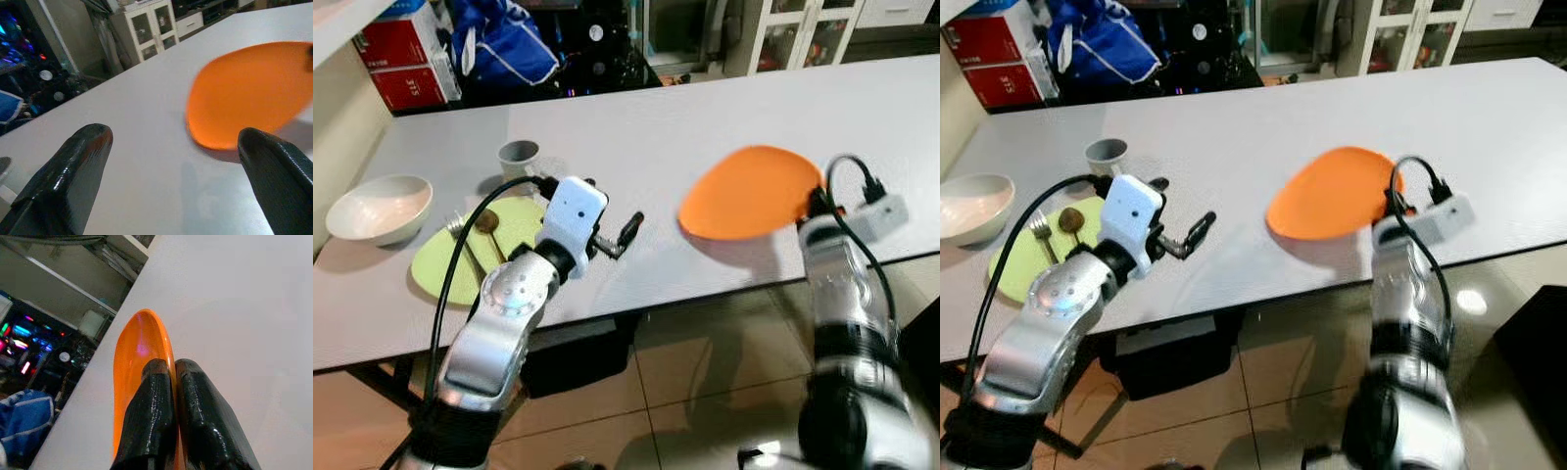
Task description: Setting the table
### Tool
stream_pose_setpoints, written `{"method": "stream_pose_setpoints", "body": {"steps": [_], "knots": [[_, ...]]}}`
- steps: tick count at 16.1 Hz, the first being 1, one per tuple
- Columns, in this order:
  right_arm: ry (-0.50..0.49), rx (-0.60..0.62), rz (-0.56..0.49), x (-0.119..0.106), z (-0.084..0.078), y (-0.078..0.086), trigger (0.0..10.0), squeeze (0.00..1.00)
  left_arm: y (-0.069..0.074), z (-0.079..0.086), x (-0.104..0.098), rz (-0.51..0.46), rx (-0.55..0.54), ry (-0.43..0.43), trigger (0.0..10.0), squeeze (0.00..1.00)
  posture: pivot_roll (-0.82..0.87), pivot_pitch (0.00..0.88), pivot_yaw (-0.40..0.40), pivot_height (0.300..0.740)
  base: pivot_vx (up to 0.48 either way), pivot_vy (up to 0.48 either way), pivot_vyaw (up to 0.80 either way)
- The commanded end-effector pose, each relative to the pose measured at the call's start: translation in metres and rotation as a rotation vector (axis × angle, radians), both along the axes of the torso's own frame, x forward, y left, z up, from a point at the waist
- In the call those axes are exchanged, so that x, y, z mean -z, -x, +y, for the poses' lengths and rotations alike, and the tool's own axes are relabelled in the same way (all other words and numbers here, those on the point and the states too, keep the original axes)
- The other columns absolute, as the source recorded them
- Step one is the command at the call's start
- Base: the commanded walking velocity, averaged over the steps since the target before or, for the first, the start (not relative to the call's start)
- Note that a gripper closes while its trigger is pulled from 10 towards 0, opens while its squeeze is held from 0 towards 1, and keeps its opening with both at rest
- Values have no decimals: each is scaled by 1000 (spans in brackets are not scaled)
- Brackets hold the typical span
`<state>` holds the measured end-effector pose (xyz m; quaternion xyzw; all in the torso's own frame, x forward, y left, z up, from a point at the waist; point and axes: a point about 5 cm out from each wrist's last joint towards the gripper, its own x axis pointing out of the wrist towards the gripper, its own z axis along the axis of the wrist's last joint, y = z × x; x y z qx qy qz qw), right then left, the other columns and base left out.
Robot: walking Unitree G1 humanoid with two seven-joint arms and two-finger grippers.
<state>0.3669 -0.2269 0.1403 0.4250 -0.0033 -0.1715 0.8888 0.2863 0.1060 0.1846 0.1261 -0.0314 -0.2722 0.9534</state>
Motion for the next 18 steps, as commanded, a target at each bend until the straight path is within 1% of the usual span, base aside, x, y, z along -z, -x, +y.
{"method": "stream_pose_setpoints", "body": {"steps": [1, 3, 4, 5, 6, 7, 9, 10, 11, 14, 17, 18], "knots": [[-56, 40, -45, -7, -7, -7, 10000, 0, 5, 1, 0, 13, 26, -4, 10000, 0, -6, 0, 80, 740, 0, 0, 0], [-82, 64, -24, -5, -12, -10, 10000, 0, 9, 2, 0, 17, 30, -4, 10000, 0, 10, 0, 76, 740, 0, 0, 0], [-113, 110, 4, 0, -20, -10, 10000, 0, 14, 5, -3, 23, 32, 4, 10000, 0, 29, 0, 76, 740, 0, 0, 0], [-118, 116, 7, 1, -22, -10, 10000, 0, 16, 5, -5, 23, 33, 7, 10000, 0, 38, 6, 75, 740, 0, 0, 0], [-110, 129, 25, 2, -26, -10, 10000, 0, 18, 5, -7, 37, 49, 36, 10000, 0, 54, 37, 78, 740, 0, 0, 0], [-112, 147, 39, 4, -29, -9, 10000, 0, 21, 5, -8, 59, 86, 59, 10000, 0, 65, 70, 98, 740, 0, 0, 0], [-130, 161, 41, 7, -31, -8, 10000, 0, 27, 6, -10, 76, 122, 57, 10000, 0, 75, 87, 109, 740, 0, 0, 0], [-157, 165, 45, 10, -32, -7, 10000, 612, 31, 5, -12, 95, 150, 57, 10000, 0, 82, 101, 112, 740, 0, 0, 0], [-177, 150, 49, 13, -30, -7, 10000, 1000, 34, 4, -12, 109, 165, 56, 10000, 0, 87, 117, 113, 740, 0, 0, 0], [-136, 25, 71, 14, -13, -13, 10000, 1000, 40, 1, -10, 141, 183, 68, 10000, 0, 85, 121, 99, 740, 0, 0, 0], [-72, -1, 70, 11, -12, -14, 10000, 1000, 42, 3, -8, 156, 170, 55, 10000, 0, 90, 114, 93, 740, 0, 0, 0], [0, -18, 93, 11, -12, -14, 10000, 1000, 42, 5, -9, 155, 167, 54, 10000, 0, 90, 105, 89, 740, 0, 0, 0]]}}
